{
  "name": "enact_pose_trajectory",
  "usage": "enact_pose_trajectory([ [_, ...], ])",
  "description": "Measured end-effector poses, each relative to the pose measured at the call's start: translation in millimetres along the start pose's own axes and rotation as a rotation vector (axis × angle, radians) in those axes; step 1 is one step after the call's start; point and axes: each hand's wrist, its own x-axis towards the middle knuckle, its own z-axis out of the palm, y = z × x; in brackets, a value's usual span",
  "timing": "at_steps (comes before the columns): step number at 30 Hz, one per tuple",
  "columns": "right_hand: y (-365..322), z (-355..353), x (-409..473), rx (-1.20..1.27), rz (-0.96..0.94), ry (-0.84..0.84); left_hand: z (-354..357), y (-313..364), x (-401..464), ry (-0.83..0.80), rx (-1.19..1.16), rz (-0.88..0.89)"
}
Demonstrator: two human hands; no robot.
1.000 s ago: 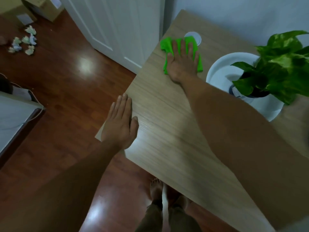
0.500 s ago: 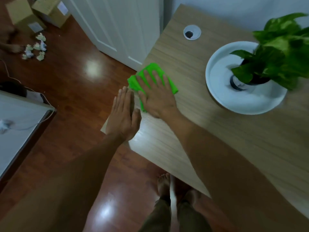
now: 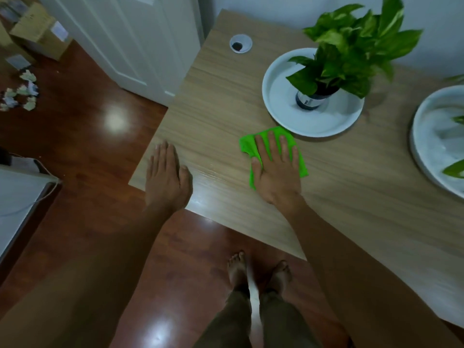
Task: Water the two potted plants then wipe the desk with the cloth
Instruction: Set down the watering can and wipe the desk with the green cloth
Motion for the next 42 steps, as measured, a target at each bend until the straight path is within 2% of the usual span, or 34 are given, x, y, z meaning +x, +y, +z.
enact_pose_trajectory([
  [3,-48,2,25,0.045,-0.018,-0.017,4,-5,0,0.047,-0.002,0.010],
  [9,-137,23,64,-0.018,-0.315,-0.041,14,-16,5,0.148,-0.077,0.044],
  [12,-119,32,31,-0.045,-0.489,-0.053,11,-21,7,0.165,-0.214,0.010],
  [16,-43,33,-49,-0.067,-0.539,-0.057,0,-11,8,0.069,-0.191,-0.029],
  [19,26,17,-67,-0.085,-0.432,-0.107,-3,2,8,-0.032,-0.102,0.013],
  [21,52,2,-52,-0.061,-0.231,-0.048,-6,14,12,-0.054,-0.067,0.055],
  [24,28,-5,-25,0.056,0.095,-0.017,0,39,16,-0.074,-0.035,0.119],
  [26,-7,4,-28,0.073,0.057,-0.025,4,58,18,-0.065,-0.061,0.117],
  [28,-22,18,-58,0.024,-0.135,-0.013,11,80,18,-0.073,-0.083,0.133],
  [31,15,28,-120,-0.015,-0.308,0.005,23,108,13,-0.104,-0.096,0.185],
  [33,61,24,-151,-0.035,-0.266,-0.015,32,126,5,-0.137,-0.109,0.223],
  [36,144,11,-163,-0.057,-0.035,0.029,46,151,-10,-0.175,-0.114,0.277],
  [38,193,-5,-150,-0.043,0.192,0.070,52,168,-19,-0.179,-0.104,0.297],
  [40,213,-21,-120,0.034,0.422,0.098,57,184,-26,-0.176,-0.091,0.317],
  [42,198,-25,-89,0.087,0.531,0.098,61,199,-32,-0.182,-0.090,0.342],
])
